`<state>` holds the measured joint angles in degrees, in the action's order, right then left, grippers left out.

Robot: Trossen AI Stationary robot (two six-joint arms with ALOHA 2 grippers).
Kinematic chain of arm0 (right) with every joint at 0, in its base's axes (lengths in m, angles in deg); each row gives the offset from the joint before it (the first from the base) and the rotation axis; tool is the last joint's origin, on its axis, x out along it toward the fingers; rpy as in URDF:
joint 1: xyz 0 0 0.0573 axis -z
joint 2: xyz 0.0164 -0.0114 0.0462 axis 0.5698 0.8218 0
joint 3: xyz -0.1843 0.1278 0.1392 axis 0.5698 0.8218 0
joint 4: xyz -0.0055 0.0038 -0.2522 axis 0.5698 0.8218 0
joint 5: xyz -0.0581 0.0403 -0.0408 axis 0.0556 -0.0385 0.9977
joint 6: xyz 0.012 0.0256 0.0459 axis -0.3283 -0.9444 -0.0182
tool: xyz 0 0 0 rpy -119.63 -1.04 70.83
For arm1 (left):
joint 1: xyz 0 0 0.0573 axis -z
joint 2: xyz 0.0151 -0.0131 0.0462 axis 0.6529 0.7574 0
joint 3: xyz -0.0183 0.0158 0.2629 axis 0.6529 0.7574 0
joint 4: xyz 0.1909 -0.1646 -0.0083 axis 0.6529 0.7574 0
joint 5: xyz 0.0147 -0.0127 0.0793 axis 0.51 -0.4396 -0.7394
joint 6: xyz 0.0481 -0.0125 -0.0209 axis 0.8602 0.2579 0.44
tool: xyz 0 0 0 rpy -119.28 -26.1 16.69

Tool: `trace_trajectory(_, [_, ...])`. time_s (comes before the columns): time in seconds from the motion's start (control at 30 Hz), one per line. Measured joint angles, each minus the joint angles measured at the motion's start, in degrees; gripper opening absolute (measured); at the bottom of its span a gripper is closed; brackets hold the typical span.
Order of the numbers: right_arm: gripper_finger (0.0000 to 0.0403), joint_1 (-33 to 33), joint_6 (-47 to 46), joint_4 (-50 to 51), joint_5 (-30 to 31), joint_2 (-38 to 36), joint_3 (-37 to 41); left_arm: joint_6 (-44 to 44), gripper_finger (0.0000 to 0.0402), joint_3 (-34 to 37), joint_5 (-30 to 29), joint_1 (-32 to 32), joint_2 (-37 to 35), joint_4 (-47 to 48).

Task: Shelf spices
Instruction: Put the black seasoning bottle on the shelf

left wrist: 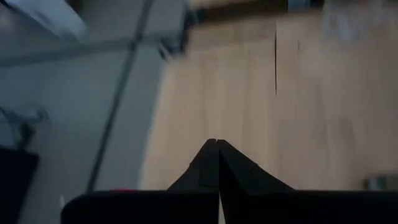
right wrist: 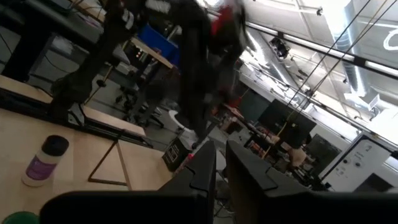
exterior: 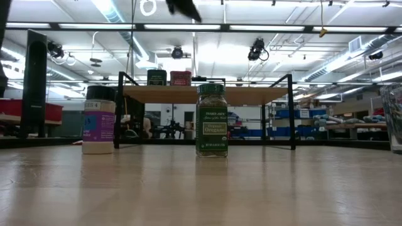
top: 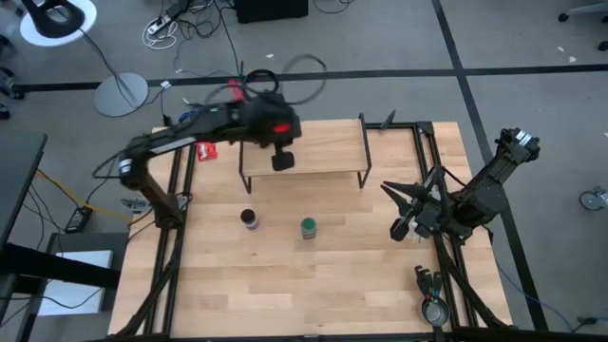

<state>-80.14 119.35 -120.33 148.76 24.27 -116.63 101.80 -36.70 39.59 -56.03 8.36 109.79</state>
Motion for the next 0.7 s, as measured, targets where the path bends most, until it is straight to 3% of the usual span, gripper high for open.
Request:
trace_trajectory(0.17, [0.0039, 0.37, -1.1, 0.66, 0.01, -0.02, 0.0, -2.17, 0.0, -0.05, -1.62, 2.29, -8.96, -3.53])
trace_trajectory(0.33, [0.0039, 0.41, -1.2, 0.8, 0.0, -0.02, 0.0, -4.99, 0.0, 3.74, -7.83, 5.49, -16.76, 1.75])
trace_trajectory(0.5, [0.0039, 0.41, -1.28, 0.8, -0.21, -0.02, 0.0, -12.92, 0.0, 17.27, -9.24, 9.48, -23.72, 5.67])
trace_trajectory(0.7, [0.0039, 0.42, -1.44, 0.76, -0.56, -0.02, 0.0, -24.07, 0.0, 37.48, -9.88, 15.38, -29.53, -0.79])
